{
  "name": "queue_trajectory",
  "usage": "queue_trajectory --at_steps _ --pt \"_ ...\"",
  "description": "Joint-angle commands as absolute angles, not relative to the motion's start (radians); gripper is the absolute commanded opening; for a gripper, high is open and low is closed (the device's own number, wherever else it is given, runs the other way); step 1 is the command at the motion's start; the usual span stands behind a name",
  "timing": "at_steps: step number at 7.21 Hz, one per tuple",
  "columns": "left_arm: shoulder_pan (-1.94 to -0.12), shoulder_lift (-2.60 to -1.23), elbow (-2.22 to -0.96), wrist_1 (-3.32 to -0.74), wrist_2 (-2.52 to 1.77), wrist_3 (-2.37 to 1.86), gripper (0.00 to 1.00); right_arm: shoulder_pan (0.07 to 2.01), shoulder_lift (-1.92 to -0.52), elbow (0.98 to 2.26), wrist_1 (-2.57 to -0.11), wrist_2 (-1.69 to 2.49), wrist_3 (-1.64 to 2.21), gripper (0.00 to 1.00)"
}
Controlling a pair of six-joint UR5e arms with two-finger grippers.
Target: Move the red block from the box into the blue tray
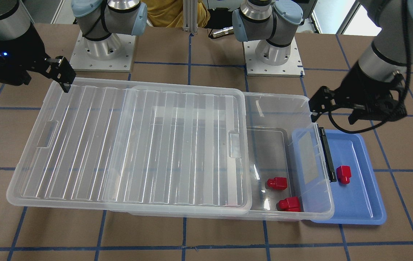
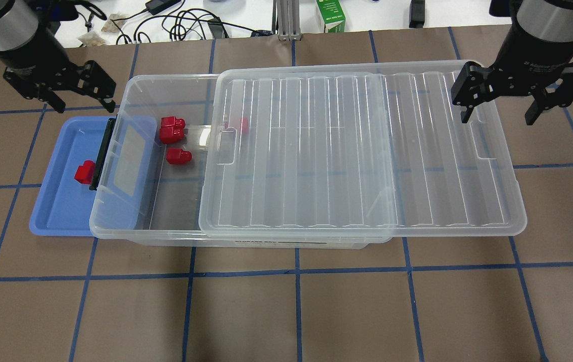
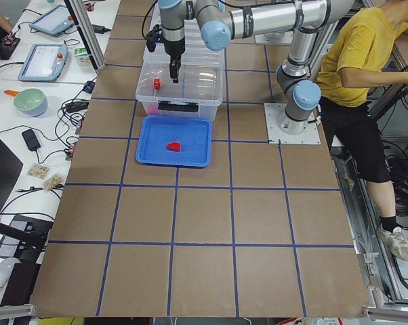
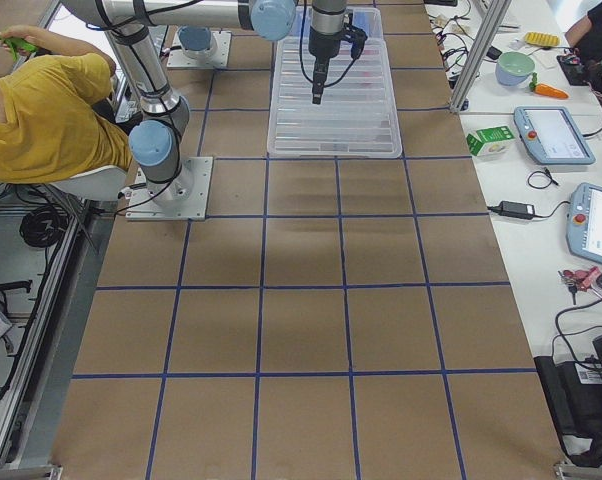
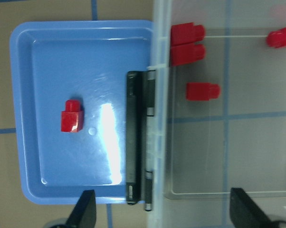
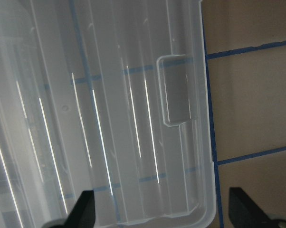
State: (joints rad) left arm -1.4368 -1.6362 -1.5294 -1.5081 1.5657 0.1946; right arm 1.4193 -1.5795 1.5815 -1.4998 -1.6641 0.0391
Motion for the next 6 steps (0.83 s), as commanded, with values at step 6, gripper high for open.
queue_trajectory --at_steps 6 --pt "-1.51 -1.571 -1.543 -1.5 1.552 0.109 1.0 1.155 -1.413 1.663 -1.731 -1.66 -0.33 1.0"
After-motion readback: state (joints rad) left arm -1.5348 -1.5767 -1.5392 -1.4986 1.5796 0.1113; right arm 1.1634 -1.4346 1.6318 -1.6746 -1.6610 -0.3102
